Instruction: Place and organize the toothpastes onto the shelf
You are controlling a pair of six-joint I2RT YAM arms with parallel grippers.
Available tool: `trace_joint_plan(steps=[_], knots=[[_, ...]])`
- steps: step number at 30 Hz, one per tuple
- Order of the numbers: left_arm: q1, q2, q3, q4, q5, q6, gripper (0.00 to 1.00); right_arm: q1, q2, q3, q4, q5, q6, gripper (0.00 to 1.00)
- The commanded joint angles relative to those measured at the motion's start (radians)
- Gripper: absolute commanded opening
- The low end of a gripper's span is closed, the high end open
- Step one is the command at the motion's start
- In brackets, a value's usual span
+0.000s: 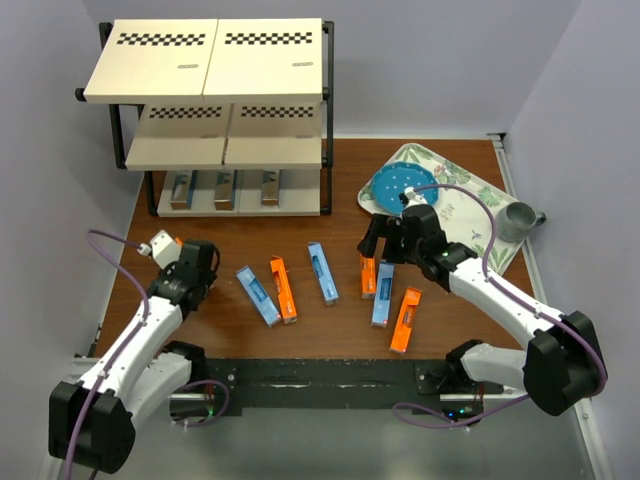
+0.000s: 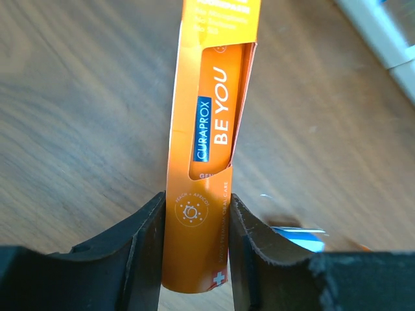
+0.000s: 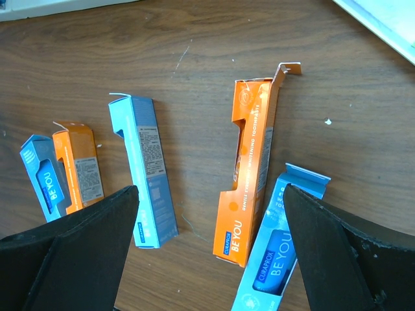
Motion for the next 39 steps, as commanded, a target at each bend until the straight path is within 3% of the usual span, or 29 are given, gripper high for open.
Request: trace_joint_plan(steps=[1,7,12,23,29,39], knots=[[0.006,-0.017,0.147,-0.088,-0.055,0.085,0.33,0.009,-0.009,0.024,0.019,-0.001,-0.006,0.98],[0.006,-0.038,0.333,-0.214,-0.095,0.189,0.33,0.013,-0.006,0.028,0.012,0.005,-0.010,0.97],[0.006,-0.052,0.468,-0.216,-0.068,0.353,0.33,0.035,-0.005,0.039,0.005,0.015,-0.024,0.98],[0.027,0.128,0.666,0.073,0.197,0.836,0.34,0.108,-0.044,0.038,-0.027,0.108,-0.070,0.98],[0.147,0.234,0.698,0.251,0.386,0.939,0.37,0.160,-0.064,0.028,-0.027,0.150,-0.096,0.98],[0.332,0.360,0.729,0.432,0.555,0.990,0.42,0.185,-0.087,0.024,-0.034,0.193,-0.121,0.98]])
